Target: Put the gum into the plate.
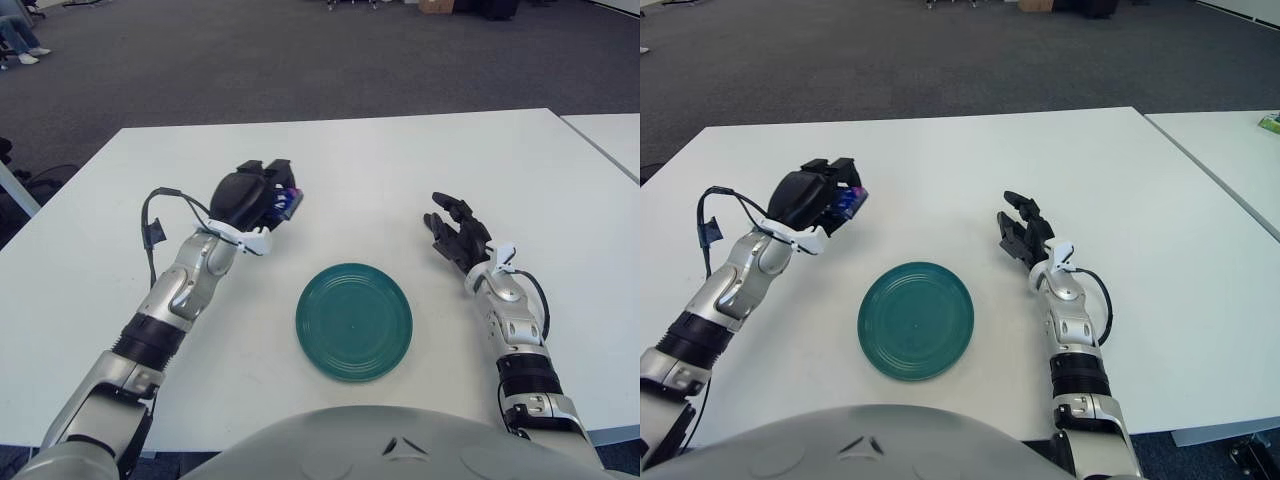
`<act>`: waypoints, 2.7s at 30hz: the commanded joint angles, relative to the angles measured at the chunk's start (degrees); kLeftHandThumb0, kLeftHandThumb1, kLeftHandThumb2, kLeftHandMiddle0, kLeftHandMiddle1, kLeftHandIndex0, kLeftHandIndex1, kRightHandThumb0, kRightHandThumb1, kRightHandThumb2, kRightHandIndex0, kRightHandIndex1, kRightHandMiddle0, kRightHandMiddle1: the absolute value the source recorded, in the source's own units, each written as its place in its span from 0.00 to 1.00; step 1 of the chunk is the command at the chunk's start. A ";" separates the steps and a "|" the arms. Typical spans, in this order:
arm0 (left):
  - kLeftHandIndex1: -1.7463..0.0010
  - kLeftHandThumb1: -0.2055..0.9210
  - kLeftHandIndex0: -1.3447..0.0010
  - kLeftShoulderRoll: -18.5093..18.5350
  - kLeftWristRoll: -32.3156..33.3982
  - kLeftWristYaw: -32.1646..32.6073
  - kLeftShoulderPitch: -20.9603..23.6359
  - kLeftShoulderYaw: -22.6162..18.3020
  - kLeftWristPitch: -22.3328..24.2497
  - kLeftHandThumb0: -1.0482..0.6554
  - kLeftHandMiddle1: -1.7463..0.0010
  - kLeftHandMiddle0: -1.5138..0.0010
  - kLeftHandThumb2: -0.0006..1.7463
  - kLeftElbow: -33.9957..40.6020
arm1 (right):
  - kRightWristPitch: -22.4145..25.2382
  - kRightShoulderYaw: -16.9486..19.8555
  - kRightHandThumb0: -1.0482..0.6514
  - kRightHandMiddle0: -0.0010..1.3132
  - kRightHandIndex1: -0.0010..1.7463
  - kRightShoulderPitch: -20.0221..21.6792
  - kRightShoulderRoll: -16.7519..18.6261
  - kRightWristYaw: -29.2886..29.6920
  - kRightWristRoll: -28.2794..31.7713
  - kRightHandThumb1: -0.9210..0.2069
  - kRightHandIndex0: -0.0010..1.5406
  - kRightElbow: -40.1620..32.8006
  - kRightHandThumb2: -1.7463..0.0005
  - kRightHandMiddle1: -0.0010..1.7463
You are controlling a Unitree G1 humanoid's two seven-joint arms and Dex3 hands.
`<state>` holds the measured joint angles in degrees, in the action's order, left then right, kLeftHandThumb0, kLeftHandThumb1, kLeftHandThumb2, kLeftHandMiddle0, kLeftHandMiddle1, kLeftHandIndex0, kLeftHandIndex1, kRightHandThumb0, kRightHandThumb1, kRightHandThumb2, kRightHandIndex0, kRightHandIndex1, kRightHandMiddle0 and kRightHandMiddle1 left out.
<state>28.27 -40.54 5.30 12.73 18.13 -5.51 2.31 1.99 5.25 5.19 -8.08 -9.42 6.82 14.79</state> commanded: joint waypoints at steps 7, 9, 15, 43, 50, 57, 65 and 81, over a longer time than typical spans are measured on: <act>0.00 0.56 0.60 -0.08 -3.90 -7.31 2.04 0.74 -0.21 0.35 0.00 0.21 0.67 8.25 | 1.68 -0.29 0.31 0.00 0.01 -1.30 0.83 0.97 -0.26 0.00 0.23 0.53 0.57 0.35; 0.00 0.56 0.60 -0.55 -4.72 -7.86 2.35 0.90 -0.28 0.35 0.00 0.20 0.67 8.58 | 1.64 -0.41 0.31 0.00 0.01 -1.41 0.87 0.92 -0.26 0.00 0.24 0.35 0.57 0.35; 0.00 0.56 0.61 -2.47 -6.29 -10.60 2.95 2.52 -0.61 0.35 0.00 0.20 0.67 10.21 | 1.94 -0.69 0.31 0.00 0.01 -1.88 0.77 0.58 -0.28 0.00 0.24 -0.20 0.56 0.34; 0.00 0.62 0.64 -4.79 -12.73 -12.26 0.63 9.10 -11.53 0.36 0.00 0.26 0.63 12.86 | 2.84 -2.08 0.29 0.00 0.00 -2.83 0.92 3.97 -3.55 0.00 0.24 -1.56 0.54 0.35; 0.00 0.63 0.65 -4.34 -14.79 -12.59 -0.45 9.35 -13.63 0.36 0.00 0.25 0.62 14.04 | 2.92 -2.64 0.27 0.00 0.00 -3.08 0.60 4.23 -4.45 0.00 0.24 -2.06 0.54 0.35; 0.00 0.64 0.65 -4.28 -14.97 -16.05 0.55 10.70 -15.07 0.36 0.00 0.25 0.61 12.92 | 2.85 -3.23 0.26 0.00 0.01 -3.65 0.49 4.83 -5.57 0.00 0.25 -3.24 0.56 0.35; 0.00 0.65 0.66 -3.84 -12.14 -25.77 0.42 12.02 -14.18 0.37 0.00 0.27 0.60 12.95 | 4.52 -3.01 0.26 0.00 0.01 -3.99 1.26 4.95 -4.99 0.00 0.26 -4.74 0.56 0.34; 0.00 0.69 0.68 -2.85 -7.48 -38.38 0.63 13.53 -13.43 0.37 0.00 0.36 0.57 13.52 | 8.42 -1.74 0.30 0.00 0.02 -4.47 3.60 6.26 -2.70 0.00 0.30 -7.40 0.57 0.41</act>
<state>24.09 -48.28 -32.09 12.75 31.64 -18.55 15.54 8.53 4.03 1.96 -4.67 -3.47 4.91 6.99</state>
